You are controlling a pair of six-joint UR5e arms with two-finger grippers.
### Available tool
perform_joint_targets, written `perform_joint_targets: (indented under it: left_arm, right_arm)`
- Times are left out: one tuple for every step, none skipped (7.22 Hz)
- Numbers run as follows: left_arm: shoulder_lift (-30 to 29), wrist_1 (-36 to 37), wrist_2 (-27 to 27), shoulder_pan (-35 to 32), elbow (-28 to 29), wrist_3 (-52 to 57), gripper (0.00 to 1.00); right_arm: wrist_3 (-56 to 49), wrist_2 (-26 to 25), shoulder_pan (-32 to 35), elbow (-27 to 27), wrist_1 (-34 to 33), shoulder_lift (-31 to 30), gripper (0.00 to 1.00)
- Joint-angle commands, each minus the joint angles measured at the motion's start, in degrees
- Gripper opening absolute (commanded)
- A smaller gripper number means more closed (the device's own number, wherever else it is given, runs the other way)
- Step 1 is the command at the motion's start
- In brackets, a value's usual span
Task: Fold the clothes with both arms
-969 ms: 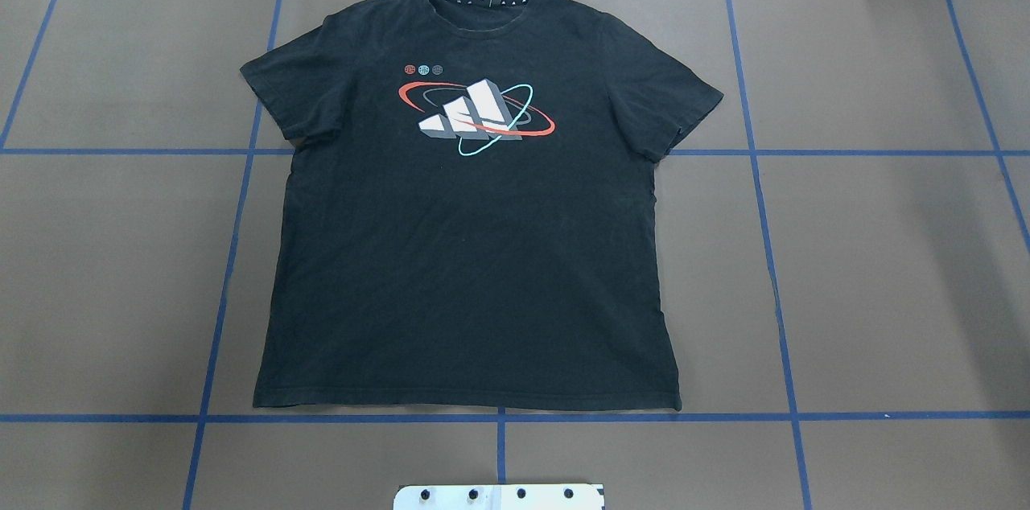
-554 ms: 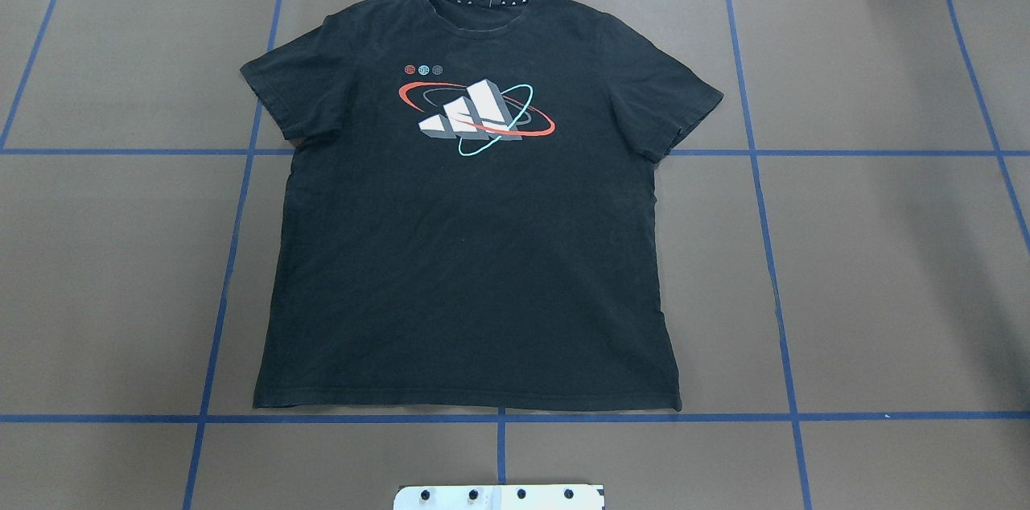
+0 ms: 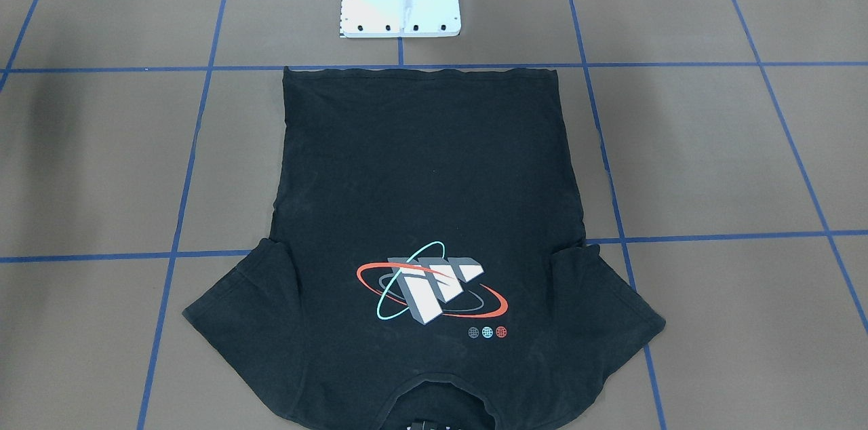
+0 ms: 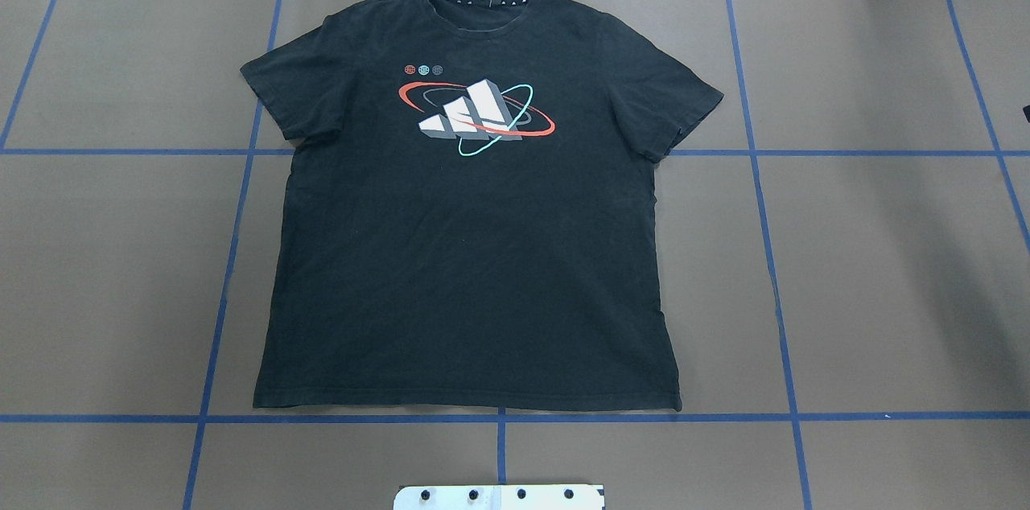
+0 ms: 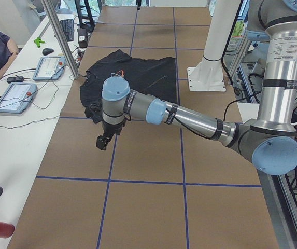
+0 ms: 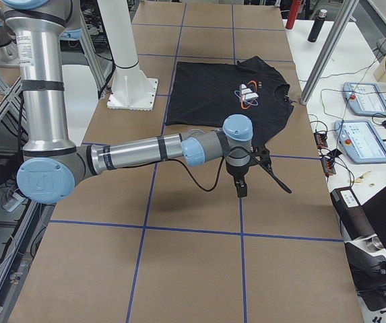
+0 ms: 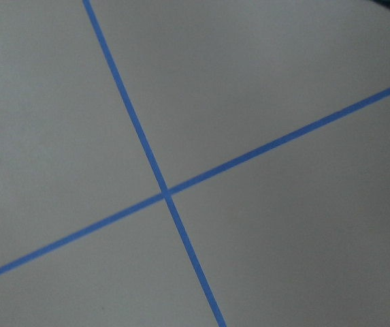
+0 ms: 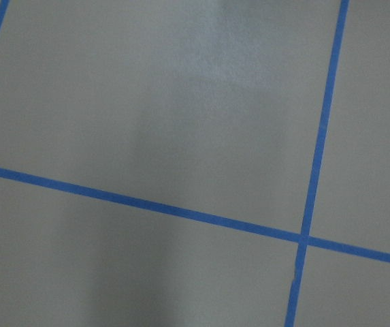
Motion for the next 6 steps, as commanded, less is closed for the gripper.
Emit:
perform_joint_targets:
  left_arm:
    - [-4.56,-10.69,-0.32,0.9,9.57,0.01,1.0]
    - [-7.55,-11.59,-1.19,0.99,13.71,-2.86,1.0]
    - [-8.1,-15.26,-4.59,1.43,14.97,-10.81,1.0]
    - [-8.19,-22.08,-4.97,4.83,16.2,-20.63,1.0]
    - [-8.2,-27.72,-4.8,8.26,17.17,-27.87,1.0]
    - [-8.2,-30.3,-4.71,10.64,17.53,-29.94,1.0]
  right_arm:
    - [2.09,0.42,-2.64,-7.27,0.9,7.99,1.0]
    - [6.02,0.6,-4.39,-8.69,0.9,11.16,1.0]
    - [11.88,0.6,-6.5,-9.4,0.98,13.89,1.0]
    - [16.9,0.6,-7.74,-10.88,0.99,16.96,1.0]
    - [24.35,0.6,-9.84,-12.38,3.33,19.16,0.99]
    - [31.99,0.34,-12.21,-15.96,10.93,20.75,0.99]
